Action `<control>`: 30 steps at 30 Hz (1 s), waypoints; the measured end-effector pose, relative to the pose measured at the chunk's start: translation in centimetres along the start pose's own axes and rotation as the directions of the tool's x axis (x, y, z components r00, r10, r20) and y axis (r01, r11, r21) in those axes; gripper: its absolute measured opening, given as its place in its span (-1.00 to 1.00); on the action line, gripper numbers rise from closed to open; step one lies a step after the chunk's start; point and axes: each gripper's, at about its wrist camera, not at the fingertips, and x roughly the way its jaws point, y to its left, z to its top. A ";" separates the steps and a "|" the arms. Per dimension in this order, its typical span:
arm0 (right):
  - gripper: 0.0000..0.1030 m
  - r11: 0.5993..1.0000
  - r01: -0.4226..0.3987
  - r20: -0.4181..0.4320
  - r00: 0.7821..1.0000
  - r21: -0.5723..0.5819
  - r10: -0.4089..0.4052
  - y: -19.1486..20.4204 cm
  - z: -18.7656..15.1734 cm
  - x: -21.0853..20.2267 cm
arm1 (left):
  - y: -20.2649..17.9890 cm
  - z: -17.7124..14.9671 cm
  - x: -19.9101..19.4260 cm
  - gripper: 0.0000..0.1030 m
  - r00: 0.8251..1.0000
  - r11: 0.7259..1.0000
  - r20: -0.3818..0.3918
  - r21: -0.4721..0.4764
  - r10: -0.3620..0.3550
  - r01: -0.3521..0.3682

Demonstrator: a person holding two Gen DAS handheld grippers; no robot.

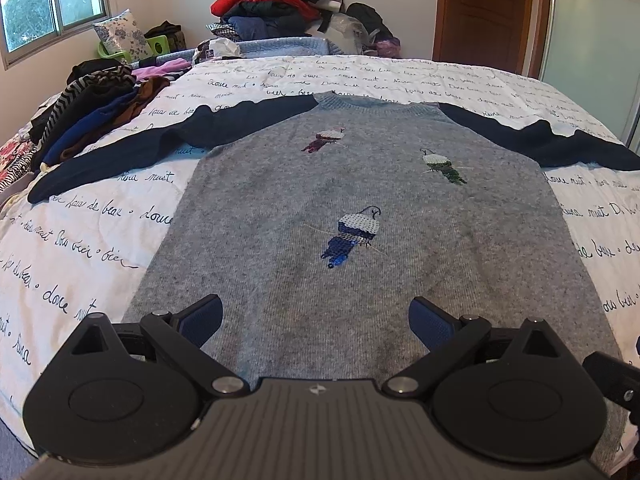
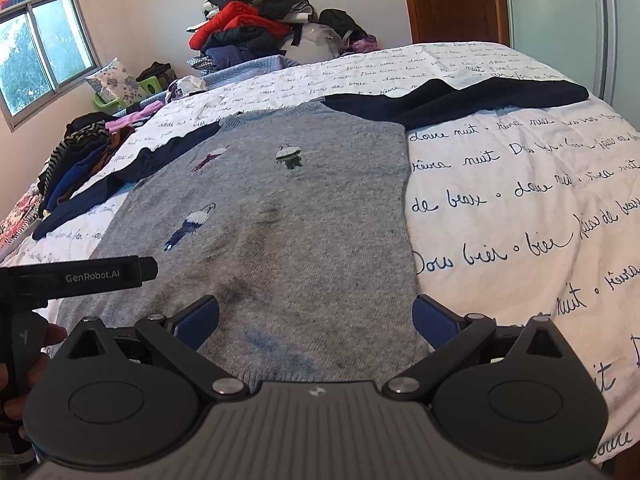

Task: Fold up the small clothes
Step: 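Grasp the cuff of a navy sleeve with the right gripper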

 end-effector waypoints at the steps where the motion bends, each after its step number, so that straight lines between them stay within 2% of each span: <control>1: 1.00 1.000 -0.006 -0.001 1.000 0.005 0.006 -0.3 0.2 0.1 | -0.1 0.1 0.2 0.91 1.000 1.000 -0.002 0.002 0.001 -0.001; 6: 1.00 0.995 -0.098 0.013 0.995 0.018 0.098 -1.8 1.1 0.8 | -0.5 1.0 1.3 0.91 1.000 1.000 -0.009 0.007 0.005 -0.005; 9: 1.00 0.988 -0.146 0.022 0.989 0.053 0.145 -3.5 2.4 1.5 | -0.7 1.9 1.6 0.91 1.000 1.000 0.013 0.001 0.004 -0.004; 12: 1.00 0.975 -0.196 0.051 0.980 0.104 0.192 -6.3 4.4 2.4 | -1.0 3.2 1.6 0.91 0.998 1.000 0.062 0.015 -0.006 0.006; 17: 1.00 0.957 -0.213 0.096 0.976 0.199 0.197 -12.7 8.8 5.2 | -2.0 5.3 3.0 0.91 0.993 0.997 0.109 0.056 0.045 -0.051; 20: 1.00 0.945 -0.185 0.167 0.975 0.268 0.143 -17.2 11.3 6.8 | -2.5 6.1 4.1 0.91 0.994 0.997 0.098 0.068 0.042 -0.048; 23: 1.00 0.910 -0.187 0.259 0.961 0.371 0.092 -22.3 13.4 8.6 | -2.7 6.5 5.4 0.91 0.997 0.997 0.070 0.071 0.039 -0.044; 28: 1.00 0.802 -0.203 0.358 0.934 0.561 -0.013 -31.1 16.2 12.3 | -2.9 6.6 7.4 0.91 0.999 0.997 0.006 0.071 0.039 -0.039; 30: 1.00 0.759 -0.156 0.344 0.934 0.632 -0.095 -34.0 16.9 13.6 | -2.7 6.6 7.9 0.91 0.999 0.997 -0.010 0.067 0.040 -0.039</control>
